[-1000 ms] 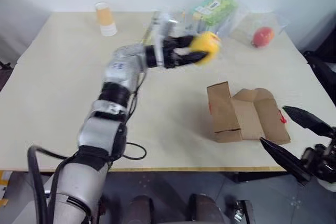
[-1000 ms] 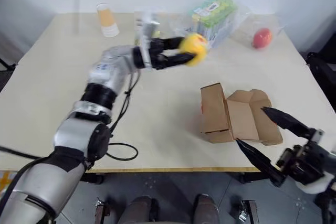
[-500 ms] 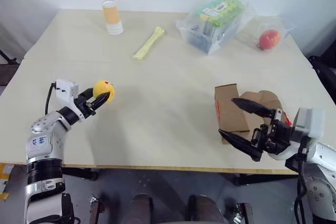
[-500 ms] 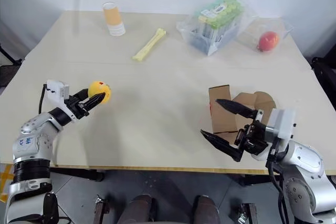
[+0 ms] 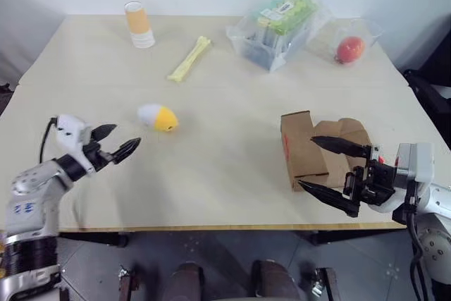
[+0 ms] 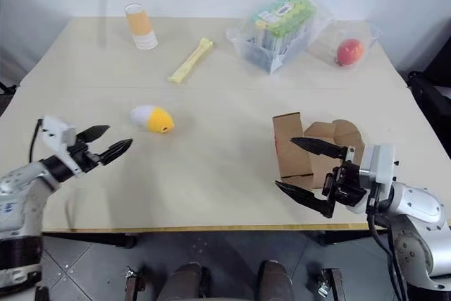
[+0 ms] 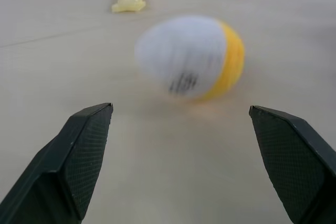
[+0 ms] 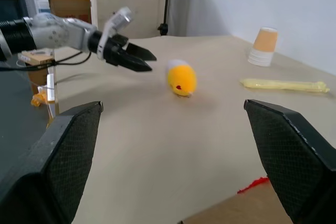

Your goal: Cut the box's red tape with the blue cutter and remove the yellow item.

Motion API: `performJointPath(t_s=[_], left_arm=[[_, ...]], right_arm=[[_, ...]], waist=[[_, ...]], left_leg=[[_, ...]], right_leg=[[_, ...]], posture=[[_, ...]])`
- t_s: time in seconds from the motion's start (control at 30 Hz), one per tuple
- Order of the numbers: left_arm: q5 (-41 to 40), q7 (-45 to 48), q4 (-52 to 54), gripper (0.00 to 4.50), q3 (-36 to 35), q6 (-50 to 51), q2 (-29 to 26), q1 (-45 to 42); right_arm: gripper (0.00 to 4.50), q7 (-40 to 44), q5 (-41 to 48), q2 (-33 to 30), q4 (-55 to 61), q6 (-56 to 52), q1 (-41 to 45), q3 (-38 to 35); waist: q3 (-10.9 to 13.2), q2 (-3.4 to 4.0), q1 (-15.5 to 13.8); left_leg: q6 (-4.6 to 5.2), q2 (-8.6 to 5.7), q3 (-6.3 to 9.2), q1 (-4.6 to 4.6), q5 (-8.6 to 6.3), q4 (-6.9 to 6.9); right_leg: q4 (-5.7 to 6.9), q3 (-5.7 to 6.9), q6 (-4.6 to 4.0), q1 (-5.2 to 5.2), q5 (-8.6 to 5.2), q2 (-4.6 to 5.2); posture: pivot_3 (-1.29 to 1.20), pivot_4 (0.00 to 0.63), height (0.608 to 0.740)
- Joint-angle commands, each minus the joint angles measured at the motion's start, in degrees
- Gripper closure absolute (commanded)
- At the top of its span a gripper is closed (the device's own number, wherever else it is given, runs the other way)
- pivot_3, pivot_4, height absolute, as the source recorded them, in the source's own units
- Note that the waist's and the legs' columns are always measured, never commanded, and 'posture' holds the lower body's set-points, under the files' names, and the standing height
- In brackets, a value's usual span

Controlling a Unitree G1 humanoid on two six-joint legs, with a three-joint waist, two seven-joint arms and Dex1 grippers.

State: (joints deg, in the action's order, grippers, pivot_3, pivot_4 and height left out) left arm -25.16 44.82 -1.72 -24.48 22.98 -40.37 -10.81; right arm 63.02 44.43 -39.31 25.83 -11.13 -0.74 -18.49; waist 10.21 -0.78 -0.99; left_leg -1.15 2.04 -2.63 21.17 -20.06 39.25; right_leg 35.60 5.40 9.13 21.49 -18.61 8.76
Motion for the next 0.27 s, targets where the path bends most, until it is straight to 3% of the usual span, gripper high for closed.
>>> performJointPath(t_s=[0.03,0.27], left_arm=[[-0.80,1.00,5.65,0.08,-3.30,0.40,-2.80,4.88],[-3.27,1.62,14.04,0.08,-9.97,-2.04,-2.02,16.83]], right_arm=[[0.00,1.23,1.04,-1.53,-0.16,0.53,0.76,-2.30],[0.00,6.54,-1.27,-6.53,-3.54,2.00,-0.54,-5.38]], waist=[[0.00,0.00,-0.25],[0.01,0.02,-0.43]], left_leg=[[0.00,0.00,0.00,0.01,0.00,0.00],[-0.01,0.01,-0.06,0.01,-0.03,-0.02]], right_leg=[[-0.01,0.00,0.00,0.00,0.00,0.00],[-0.11,-0.06,-0.01,-0.02,0.00,0.00]], posture=[[0.00,0.150,0.740],[0.00,0.150,0.740]])
